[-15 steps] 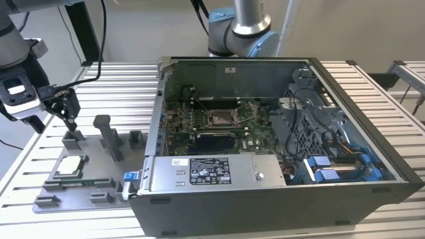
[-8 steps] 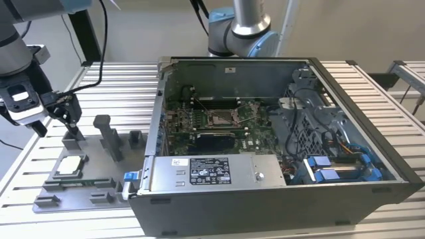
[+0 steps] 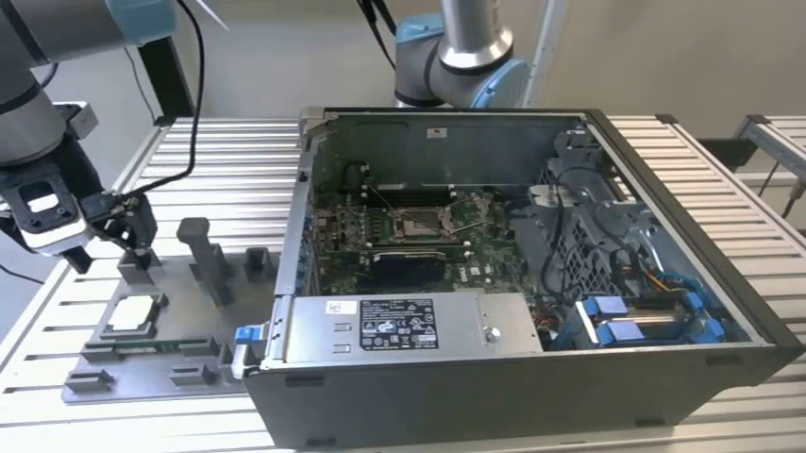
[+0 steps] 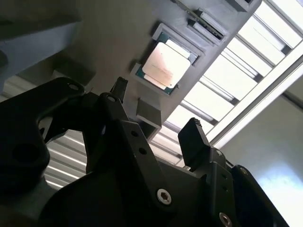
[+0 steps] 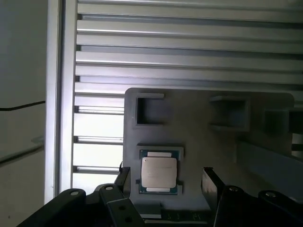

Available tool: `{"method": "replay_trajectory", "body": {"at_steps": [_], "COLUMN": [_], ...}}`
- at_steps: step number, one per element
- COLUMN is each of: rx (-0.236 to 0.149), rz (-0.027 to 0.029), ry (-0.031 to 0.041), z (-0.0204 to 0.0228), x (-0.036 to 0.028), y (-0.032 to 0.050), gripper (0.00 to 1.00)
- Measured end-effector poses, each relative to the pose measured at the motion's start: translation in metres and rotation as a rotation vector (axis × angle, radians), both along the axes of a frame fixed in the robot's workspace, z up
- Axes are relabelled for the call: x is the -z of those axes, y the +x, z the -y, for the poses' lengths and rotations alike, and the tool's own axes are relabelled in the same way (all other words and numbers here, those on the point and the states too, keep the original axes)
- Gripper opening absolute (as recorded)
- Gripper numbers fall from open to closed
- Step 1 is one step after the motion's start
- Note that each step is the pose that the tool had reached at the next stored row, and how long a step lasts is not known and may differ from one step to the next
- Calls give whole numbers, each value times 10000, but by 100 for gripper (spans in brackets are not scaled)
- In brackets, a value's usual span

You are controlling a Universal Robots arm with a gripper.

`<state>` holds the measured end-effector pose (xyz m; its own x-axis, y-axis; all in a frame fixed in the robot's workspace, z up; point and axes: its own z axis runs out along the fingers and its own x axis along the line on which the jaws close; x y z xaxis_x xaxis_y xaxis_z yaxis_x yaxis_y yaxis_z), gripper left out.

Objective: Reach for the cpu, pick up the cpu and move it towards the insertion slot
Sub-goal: 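Pick up the cpu and move it towards the insertion slot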

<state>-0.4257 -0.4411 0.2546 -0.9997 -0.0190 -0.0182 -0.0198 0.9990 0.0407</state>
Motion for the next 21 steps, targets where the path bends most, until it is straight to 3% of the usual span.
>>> {"method": "replay_trajectory", "body": {"at_steps": [9,21], "rx": [-1,-2], "rz": [1,-1], "ry": [5,4], "z": [125,137], "x": [166,382], "y": [-1,-37], "gripper": [100,100]}}
